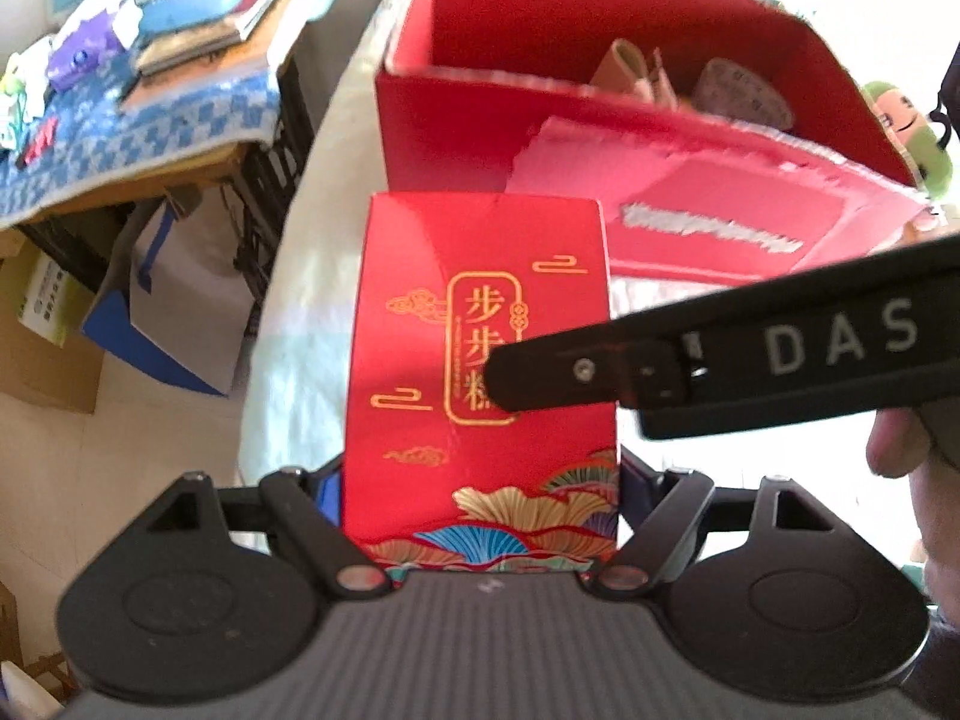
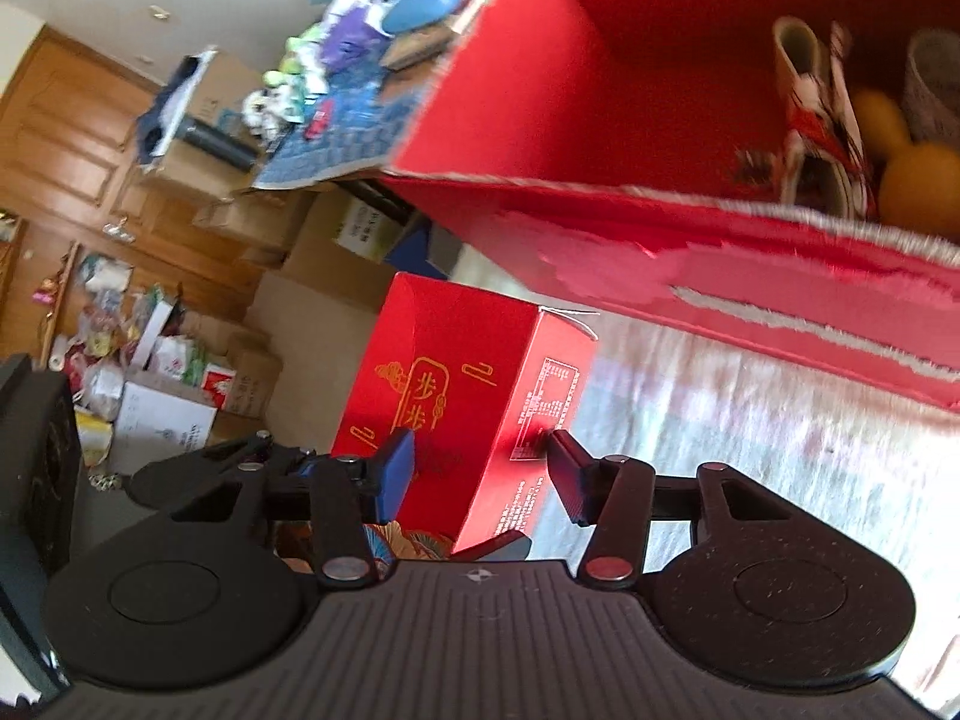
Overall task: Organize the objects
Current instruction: 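Grasp the red printed gift box with the right gripper, then lift the gift box and carry it over the red box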
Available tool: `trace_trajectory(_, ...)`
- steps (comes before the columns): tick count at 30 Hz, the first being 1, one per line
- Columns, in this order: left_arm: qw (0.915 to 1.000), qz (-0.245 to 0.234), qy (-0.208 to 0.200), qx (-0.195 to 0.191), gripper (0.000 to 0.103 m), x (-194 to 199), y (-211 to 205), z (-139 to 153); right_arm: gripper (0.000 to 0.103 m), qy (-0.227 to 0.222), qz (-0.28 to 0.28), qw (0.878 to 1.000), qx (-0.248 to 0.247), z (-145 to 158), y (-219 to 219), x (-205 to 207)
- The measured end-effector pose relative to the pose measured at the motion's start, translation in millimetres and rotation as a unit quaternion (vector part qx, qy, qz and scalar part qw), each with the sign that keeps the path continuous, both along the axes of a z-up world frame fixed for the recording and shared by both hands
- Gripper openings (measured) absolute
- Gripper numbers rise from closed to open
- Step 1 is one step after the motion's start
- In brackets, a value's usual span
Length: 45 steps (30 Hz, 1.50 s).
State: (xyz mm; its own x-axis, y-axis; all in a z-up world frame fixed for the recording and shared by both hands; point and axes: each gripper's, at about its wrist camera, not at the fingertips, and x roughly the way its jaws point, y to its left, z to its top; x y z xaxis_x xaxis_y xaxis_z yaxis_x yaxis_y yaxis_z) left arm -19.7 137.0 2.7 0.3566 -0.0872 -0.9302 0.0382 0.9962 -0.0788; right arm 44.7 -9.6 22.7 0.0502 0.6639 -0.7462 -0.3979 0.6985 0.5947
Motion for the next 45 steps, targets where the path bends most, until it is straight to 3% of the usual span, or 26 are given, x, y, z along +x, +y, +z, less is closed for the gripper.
trace_trajectory(9, 0.9960, -0.012, -0.085, 0.027, 0.080, -5.4, -2.5, 57.1, 0.051, -0.053, 0.013, 0.997, 0.051, 39.3, 4.5, 1.2)
trace_trajectory(20, 0.9853, -0.047, -0.163, 0.022, 0.080, 28.5, -25.1, 96.2, 0.051, -0.125, -0.047, 0.988, 0.079, 73.6, -20.9, 23.3)
trace_trajectory(28, 0.9825, -0.069, -0.173, 0.006, 0.080, 83.0, -47.6, 90.1, 0.050, -0.153, -0.099, 0.981, 0.061, 67.5, -36.5, 60.3)
trace_trajectory(35, 0.9835, -0.084, -0.161, -0.006, 0.080, 127.5, -57.2, 64.9, 0.050, -0.158, -0.105, 0.981, 0.027, 52.3, -41.7, 92.9)
trace_trajectory(45, 0.9946, -0.057, -0.086, -0.003, 0.080, 166.1, -52.4, 8.9, 0.049, -0.090, -0.050, 0.995, -0.010, 5.3, -30.4, 138.0)
